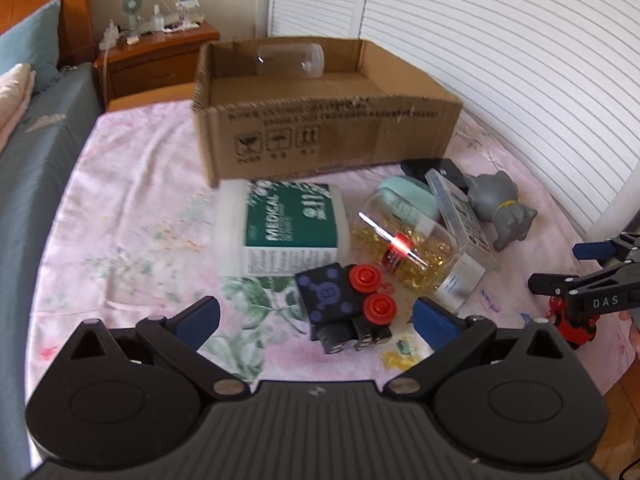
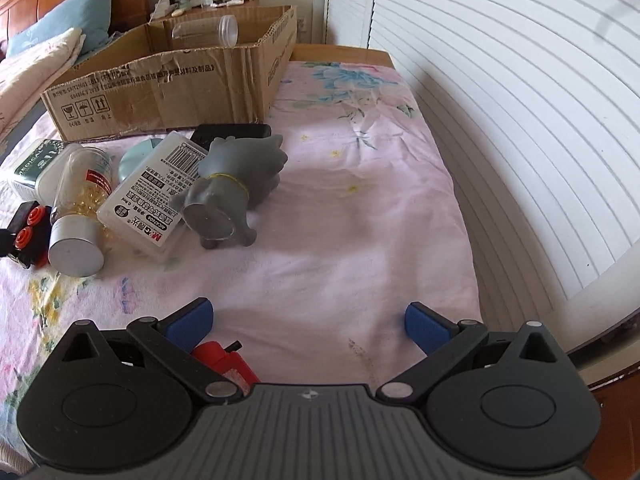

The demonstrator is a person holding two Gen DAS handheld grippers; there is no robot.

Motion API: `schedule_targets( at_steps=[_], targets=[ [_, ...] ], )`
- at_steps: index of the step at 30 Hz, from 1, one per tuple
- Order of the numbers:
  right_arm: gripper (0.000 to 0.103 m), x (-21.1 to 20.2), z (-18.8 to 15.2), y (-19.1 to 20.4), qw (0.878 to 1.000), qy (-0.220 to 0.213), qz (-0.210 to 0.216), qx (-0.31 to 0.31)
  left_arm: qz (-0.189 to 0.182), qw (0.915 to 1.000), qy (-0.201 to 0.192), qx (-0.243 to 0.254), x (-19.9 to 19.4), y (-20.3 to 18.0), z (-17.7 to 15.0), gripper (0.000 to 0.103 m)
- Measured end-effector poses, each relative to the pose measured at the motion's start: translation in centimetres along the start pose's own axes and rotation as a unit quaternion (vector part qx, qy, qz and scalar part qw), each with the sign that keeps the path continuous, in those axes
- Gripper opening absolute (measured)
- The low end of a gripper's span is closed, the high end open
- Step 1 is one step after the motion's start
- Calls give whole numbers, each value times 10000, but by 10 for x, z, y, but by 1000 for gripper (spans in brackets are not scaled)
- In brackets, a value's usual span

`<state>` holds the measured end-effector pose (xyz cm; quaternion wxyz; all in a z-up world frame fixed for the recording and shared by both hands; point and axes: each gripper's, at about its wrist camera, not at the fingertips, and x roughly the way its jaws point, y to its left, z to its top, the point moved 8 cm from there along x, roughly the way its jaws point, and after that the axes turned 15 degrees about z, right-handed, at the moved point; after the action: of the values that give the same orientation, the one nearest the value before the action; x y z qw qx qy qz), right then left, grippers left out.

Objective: Organize rigid objects
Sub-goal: 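Move the right tool to the red S.L toy car while the left tool approaches the black cube toy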

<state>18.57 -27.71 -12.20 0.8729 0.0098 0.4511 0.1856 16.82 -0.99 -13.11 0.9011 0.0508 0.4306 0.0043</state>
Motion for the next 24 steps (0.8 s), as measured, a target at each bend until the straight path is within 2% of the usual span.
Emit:
schedule_targets(
  at_steps=[8, 15, 24],
  targets=[
    [103, -1, -2, 1, 9998, -178, -63, 40, 84, 9998, 168, 37, 23, -7, -7, 102],
    [103, -2, -2, 0, 9997, -229, -65, 20, 426, 9988, 80, 233, 22, 10, -16, 102],
    [103, -4, -6, 2, 9997, -237, -26, -63, 767, 9967, 203, -178, 20, 55, -24, 103]
  ],
)
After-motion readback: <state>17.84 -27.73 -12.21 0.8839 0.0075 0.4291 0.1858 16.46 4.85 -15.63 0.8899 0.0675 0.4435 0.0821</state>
